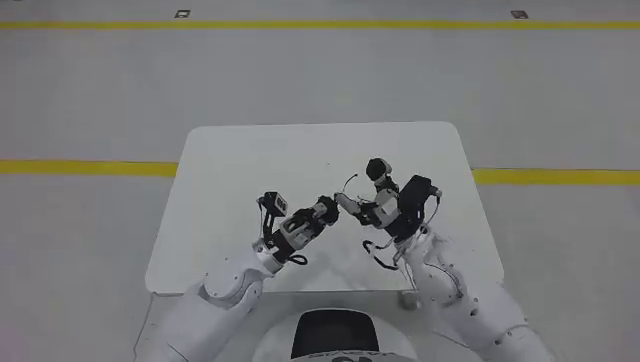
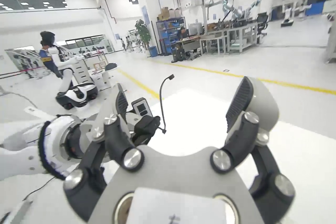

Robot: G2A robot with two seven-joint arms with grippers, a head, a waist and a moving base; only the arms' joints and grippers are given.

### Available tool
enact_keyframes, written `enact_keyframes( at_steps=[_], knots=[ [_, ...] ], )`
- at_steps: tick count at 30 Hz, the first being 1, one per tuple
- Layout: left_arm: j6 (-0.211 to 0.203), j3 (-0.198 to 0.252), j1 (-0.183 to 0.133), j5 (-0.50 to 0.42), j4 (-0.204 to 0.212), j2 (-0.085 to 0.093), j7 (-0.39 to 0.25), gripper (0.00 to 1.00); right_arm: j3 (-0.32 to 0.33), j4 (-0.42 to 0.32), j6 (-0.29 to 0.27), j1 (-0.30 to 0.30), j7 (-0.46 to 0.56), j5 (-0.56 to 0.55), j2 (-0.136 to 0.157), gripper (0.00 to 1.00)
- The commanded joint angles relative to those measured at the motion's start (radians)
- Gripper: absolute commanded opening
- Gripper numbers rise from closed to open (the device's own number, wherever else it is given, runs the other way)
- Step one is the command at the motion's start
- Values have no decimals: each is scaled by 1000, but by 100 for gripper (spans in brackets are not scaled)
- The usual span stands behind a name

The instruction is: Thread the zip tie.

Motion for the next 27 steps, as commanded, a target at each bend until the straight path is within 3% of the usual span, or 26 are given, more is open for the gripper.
enact_keyframes(
  at_steps=[1,3,6,11,14,17,23,27],
  knots=[
    [0,-3,4,25,-3,0,9,0,4,-17,0,19,112,104,27,100],
    [0,-6,8,31,-7,0,13,0,9,-20,0,30,197,180,49,100],
    [0,-9,11,6,-15,-1,-17,0,9,-20,0,30,197,180,49,100],
    [0,-9,11,6,-15,-1,-17,0,9,-22,1,29,202,176,49,100],
    [7,-9,9,13,-13,-1,-4,0,11,-30,0,21,227,233,49,100],
    [20,-5,5,33,-13,-3,31,0,16,-49,0,17,247,272,56,47],
    [24,-2,4,88,-10,-3,82,0,17,-59,0,22,326,348,71,41],
    [28,0,5,90,-11,-3,81,0,17,-60,0,27,375,377,83,39]
  ],
)
